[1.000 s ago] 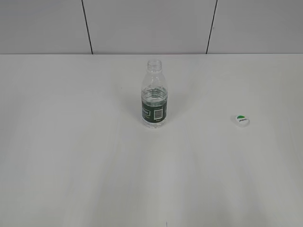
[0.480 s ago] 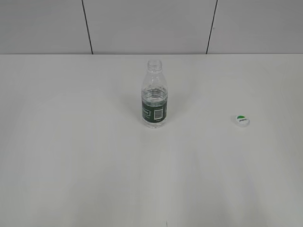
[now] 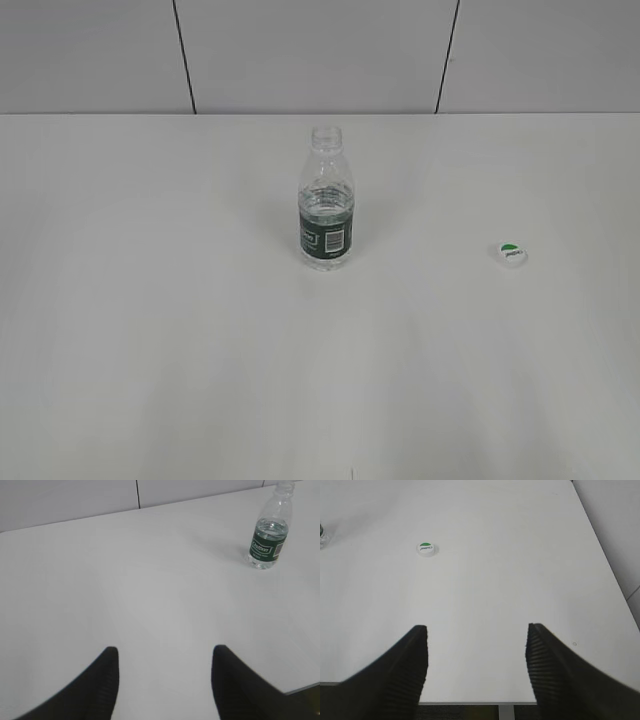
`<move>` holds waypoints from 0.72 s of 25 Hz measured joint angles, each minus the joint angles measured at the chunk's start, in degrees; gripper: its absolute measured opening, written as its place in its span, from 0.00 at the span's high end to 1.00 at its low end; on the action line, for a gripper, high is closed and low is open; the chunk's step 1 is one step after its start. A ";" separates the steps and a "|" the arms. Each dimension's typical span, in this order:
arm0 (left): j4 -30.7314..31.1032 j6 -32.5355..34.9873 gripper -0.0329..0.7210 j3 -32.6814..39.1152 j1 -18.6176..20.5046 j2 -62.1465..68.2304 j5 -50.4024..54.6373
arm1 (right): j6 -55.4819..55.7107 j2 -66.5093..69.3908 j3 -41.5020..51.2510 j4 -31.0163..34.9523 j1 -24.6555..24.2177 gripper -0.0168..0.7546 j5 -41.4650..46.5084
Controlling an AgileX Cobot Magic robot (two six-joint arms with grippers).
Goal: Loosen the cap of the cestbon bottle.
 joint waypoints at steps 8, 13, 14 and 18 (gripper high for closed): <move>-0.92 -2.43 0.46 0.00 -0.07 -0.05 -0.01 | 0.00 0.00 0.00 0.00 0.00 0.37 0.00; -0.99 -3.45 0.46 0.00 -0.07 -0.05 -0.06 | 0.00 0.00 0.00 0.00 0.00 0.37 0.00; -0.99 -3.45 0.46 0.00 -0.07 -0.05 -0.06 | 0.00 0.00 0.00 0.00 0.00 0.37 0.00; -0.99 -3.58 0.46 0.00 -0.07 -0.05 -0.06 | 0.00 0.00 0.00 0.00 0.00 0.37 0.00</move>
